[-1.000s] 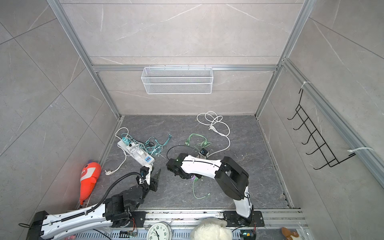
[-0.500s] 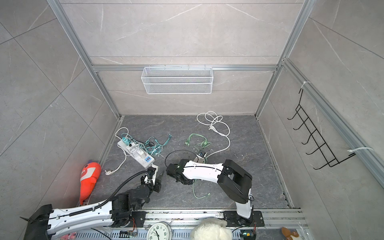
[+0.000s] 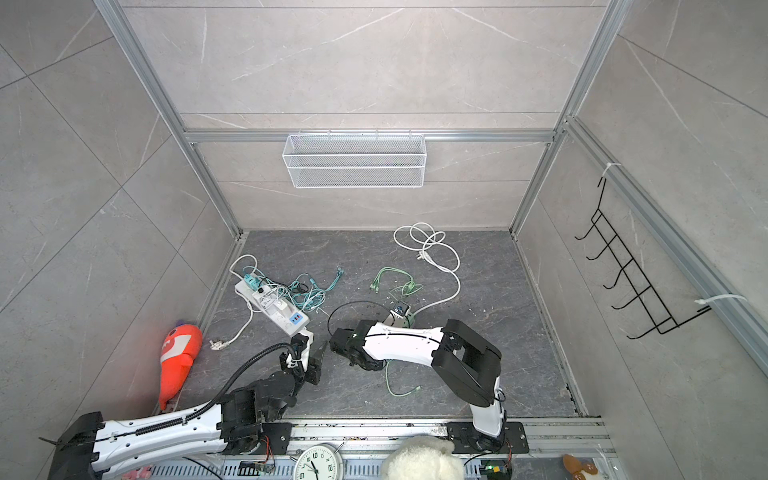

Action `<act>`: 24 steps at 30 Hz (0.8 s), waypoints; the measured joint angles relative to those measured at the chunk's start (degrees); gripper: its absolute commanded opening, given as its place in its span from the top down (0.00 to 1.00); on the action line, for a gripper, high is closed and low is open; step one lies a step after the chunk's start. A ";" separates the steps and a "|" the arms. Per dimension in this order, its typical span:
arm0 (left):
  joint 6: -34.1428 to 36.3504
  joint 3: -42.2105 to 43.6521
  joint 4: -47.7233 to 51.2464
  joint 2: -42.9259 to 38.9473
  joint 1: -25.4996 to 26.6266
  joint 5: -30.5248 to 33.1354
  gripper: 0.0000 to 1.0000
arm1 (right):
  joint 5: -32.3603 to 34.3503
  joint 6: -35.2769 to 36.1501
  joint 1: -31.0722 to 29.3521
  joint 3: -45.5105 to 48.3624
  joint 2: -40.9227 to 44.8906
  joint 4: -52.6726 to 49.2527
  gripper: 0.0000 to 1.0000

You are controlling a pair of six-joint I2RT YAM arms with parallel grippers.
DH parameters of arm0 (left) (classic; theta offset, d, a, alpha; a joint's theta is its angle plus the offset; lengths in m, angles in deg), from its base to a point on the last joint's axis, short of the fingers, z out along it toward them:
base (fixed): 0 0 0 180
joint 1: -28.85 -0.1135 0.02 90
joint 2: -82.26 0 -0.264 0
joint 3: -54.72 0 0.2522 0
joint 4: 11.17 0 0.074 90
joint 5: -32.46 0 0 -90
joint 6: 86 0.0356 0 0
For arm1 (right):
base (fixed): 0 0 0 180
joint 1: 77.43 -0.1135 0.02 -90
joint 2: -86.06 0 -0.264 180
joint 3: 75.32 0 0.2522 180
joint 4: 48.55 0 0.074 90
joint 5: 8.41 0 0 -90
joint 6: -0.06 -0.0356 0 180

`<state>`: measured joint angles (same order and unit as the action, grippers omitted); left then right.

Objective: Insert the plug
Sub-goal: 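Hold the charger pressed on the purple strip with the right gripper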

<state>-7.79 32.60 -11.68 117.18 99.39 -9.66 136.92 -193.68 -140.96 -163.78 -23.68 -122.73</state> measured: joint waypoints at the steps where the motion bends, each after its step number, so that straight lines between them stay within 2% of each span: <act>1: 0.00 0.15 0.02 -0.20 0.00 0.00 0.59 | 0.00 -0.44 0.00 -0.11 -0.50 -0.37 1.00; 12: -0.07 0.48 0.50 -2.21 0.00 0.26 0.59 | 0.00 -3.93 -0.26 -2.25 -3.45 -2.75 1.00; 24: -1.27 0.61 4.17 -5.55 0.00 3.58 0.58 | 0.00 -5.99 -0.26 -2.93 -4.39 -3.10 1.00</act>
<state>-9.06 33.21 -7.50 111.63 99.39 -6.07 136.92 -199.67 -141.22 -166.71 -28.07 -125.83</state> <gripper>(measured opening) 0.416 0.275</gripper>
